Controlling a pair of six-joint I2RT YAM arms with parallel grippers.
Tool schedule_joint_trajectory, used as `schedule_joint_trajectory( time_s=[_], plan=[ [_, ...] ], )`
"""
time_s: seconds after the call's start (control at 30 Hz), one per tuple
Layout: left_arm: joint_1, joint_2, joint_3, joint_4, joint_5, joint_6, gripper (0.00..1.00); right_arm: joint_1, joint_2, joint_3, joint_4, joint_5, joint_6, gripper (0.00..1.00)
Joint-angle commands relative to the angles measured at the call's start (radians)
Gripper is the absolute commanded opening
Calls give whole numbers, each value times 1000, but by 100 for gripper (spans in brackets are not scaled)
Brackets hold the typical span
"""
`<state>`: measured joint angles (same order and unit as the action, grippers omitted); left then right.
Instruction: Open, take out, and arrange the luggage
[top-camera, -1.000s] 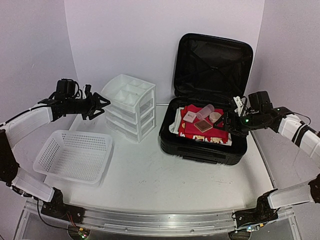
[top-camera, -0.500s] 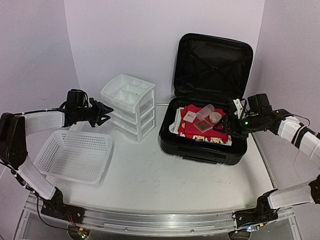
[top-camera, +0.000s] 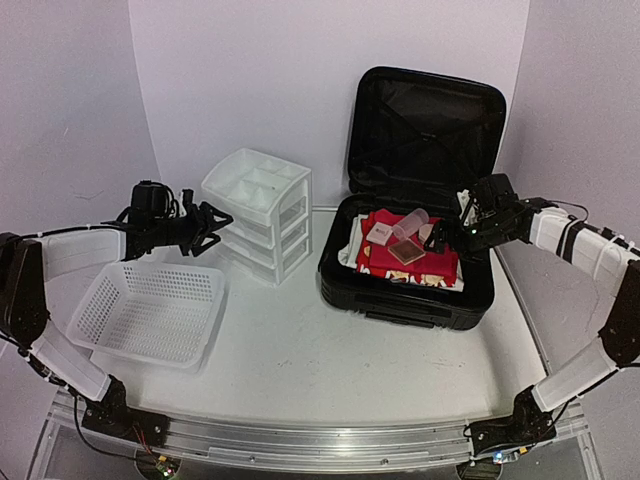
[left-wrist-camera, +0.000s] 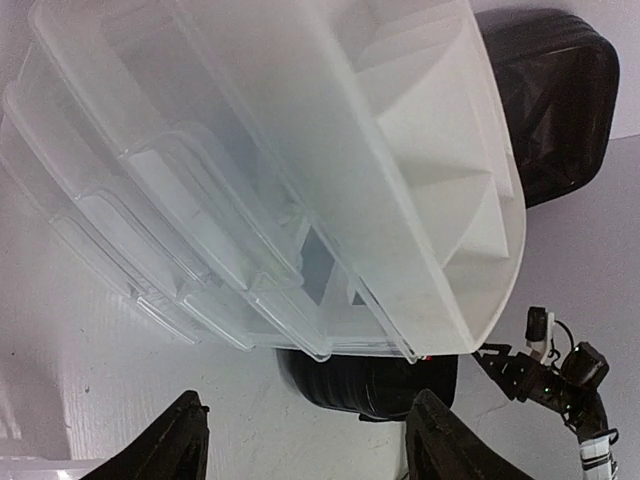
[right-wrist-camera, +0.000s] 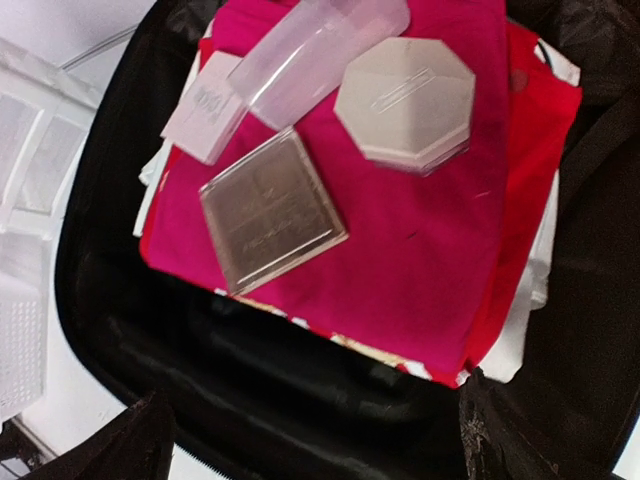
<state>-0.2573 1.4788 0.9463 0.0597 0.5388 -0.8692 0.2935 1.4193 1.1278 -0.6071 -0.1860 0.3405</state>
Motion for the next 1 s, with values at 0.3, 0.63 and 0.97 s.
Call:
schedule_joint_trajectory(
  time_s=[0.3,0.63,0.97],
  plan=[
    [0,84,561,-496,-134,638,74,1,188,259,-48,90,-94,98],
    [-3,409,941,-626,-45,695,70,1,258,354,-71,56,-120,98],
    [-96,458,927,-626,-46,639,69,-3,280,371,-78,73,-154,98]
  ],
)
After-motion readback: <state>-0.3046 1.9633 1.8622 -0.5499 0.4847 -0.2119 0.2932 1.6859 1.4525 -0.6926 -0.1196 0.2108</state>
